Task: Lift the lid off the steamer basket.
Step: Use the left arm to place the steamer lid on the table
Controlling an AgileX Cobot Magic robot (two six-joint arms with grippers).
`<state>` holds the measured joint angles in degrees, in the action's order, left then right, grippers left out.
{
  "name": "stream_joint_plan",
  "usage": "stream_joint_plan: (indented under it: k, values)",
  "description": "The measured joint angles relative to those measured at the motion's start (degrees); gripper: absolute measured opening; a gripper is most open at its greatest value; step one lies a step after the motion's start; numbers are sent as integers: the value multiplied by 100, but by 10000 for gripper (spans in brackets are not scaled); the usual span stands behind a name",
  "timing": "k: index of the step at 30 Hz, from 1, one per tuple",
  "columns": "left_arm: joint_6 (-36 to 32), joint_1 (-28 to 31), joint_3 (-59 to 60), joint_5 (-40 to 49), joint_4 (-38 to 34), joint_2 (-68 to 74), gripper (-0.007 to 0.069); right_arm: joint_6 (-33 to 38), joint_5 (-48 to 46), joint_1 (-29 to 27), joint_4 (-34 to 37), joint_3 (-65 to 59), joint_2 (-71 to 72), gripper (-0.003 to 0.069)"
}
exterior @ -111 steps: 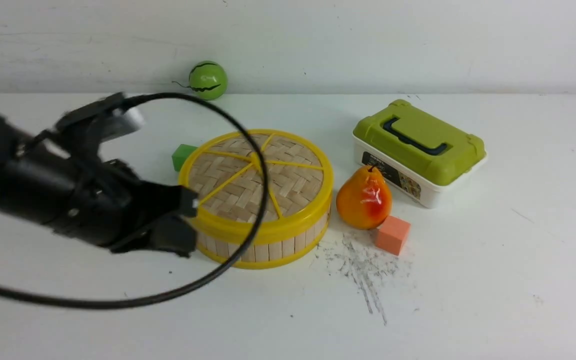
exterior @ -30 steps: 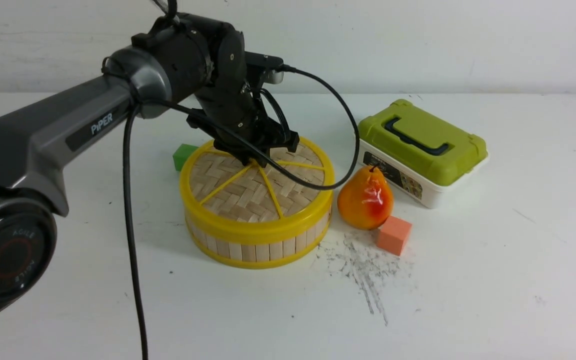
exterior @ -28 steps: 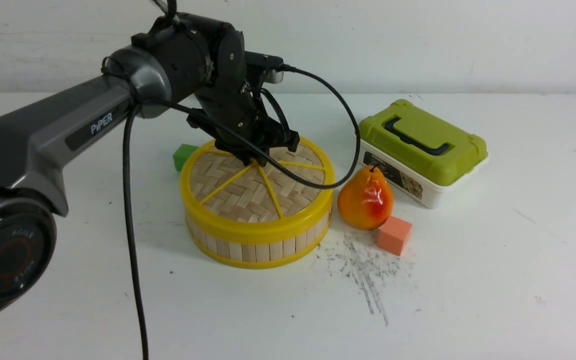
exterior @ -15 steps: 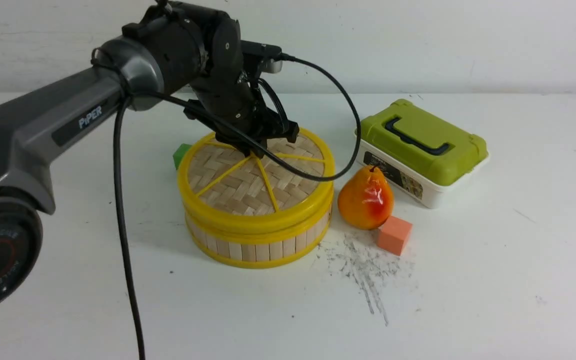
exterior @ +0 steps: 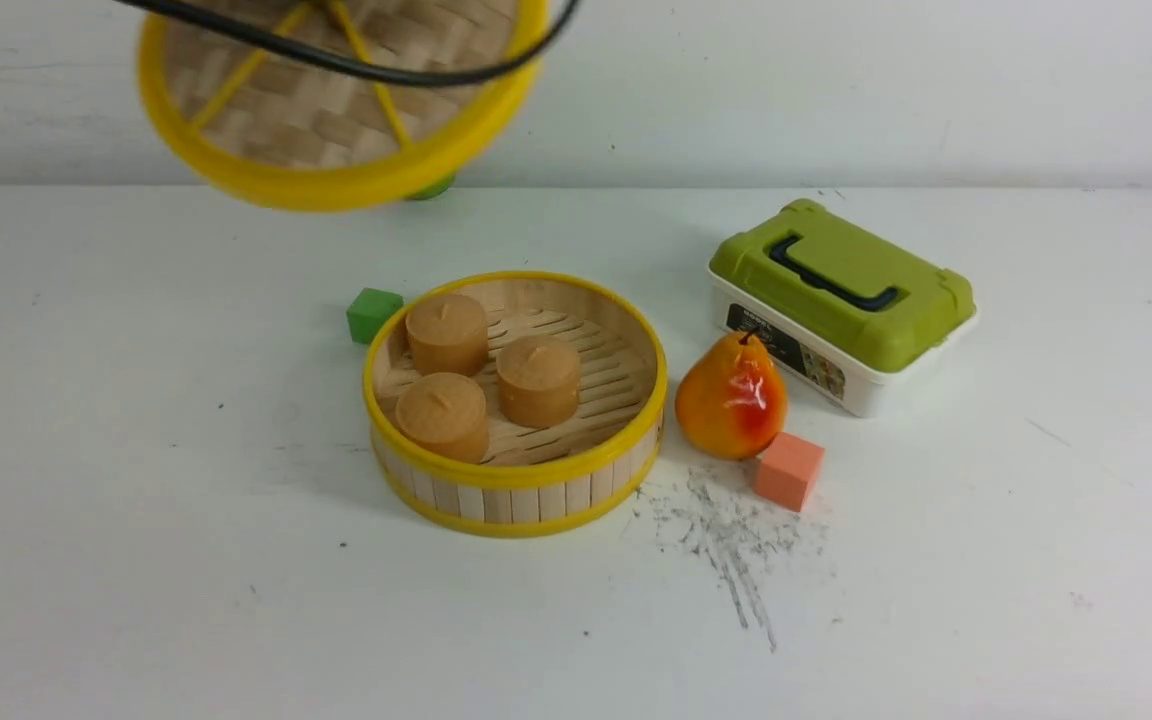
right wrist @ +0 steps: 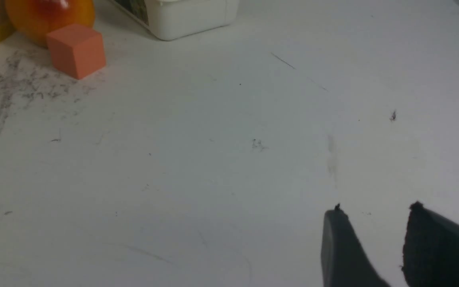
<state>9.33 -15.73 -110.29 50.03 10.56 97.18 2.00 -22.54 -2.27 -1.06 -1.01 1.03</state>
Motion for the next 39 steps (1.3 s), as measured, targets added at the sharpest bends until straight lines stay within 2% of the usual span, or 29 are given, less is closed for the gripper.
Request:
stream_joint_plan:
  k: [2, 3, 5, 6, 7, 9, 13, 22, 25, 26, 29, 31, 34, 37, 39]
  values:
    - [200, 286, 418, -152, 105, -167, 111, 0, 0, 0, 0, 0, 0, 239]
    - [394, 651, 1115, -413, 176, -321, 111, 0, 0, 0, 0, 0, 0, 239]
    - [644, 1005, 1995, -818, 221, -442, 111, 0, 0, 0, 0, 0, 0, 239]
    - [703, 1035, 1995, -922, 229, -442, 111, 0, 0, 0, 0, 0, 0, 239]
    - [973, 1236, 2765, -1341, 235, -463, 111, 0, 0, 0, 0, 0, 0, 239]
    - [1256, 1397, 3525, -1966, 235, -391, 111, 0, 0, 0, 0, 0, 0, 239]
    - [1524, 1473, 4327, -3014, 235, -12, 111, 0, 0, 0, 0, 0, 0, 239]
    - [1589, 1447, 4457, -3750, 224, 732, 126, 0, 0, 0, 0, 0, 0, 239]
    - [1589, 1447, 4457, -3770, 224, 738, 184, 0, 0, 0, 0, 0, 0, 239]
    - [1594, 1447, 4457, -3757, 224, 738, 241, 0, 0, 0, 0, 0, 0, 239]
    - [1651, 1447, 4444, -3511, 215, 694, 318, 0, 0, 0, 0, 0, 0, 239]
    - [1739, 1447, 4408, -3174, 174, 581, 336, 0, 0, 0, 0, 0, 0, 239]
    - [1809, 1434, 4400, -2766, 78, 206, 274, 0, 0, 0, 0, 0, 0, 239]
    - [1822, 1312, 4400, -2643, 61, -471, 127, 0, 0, 0, 0, 0, 0, 239]
    - [1808, 1127, 4400, -2655, 48, -1216, 1, 0, 0, 0, 0, 0, 0, 239]
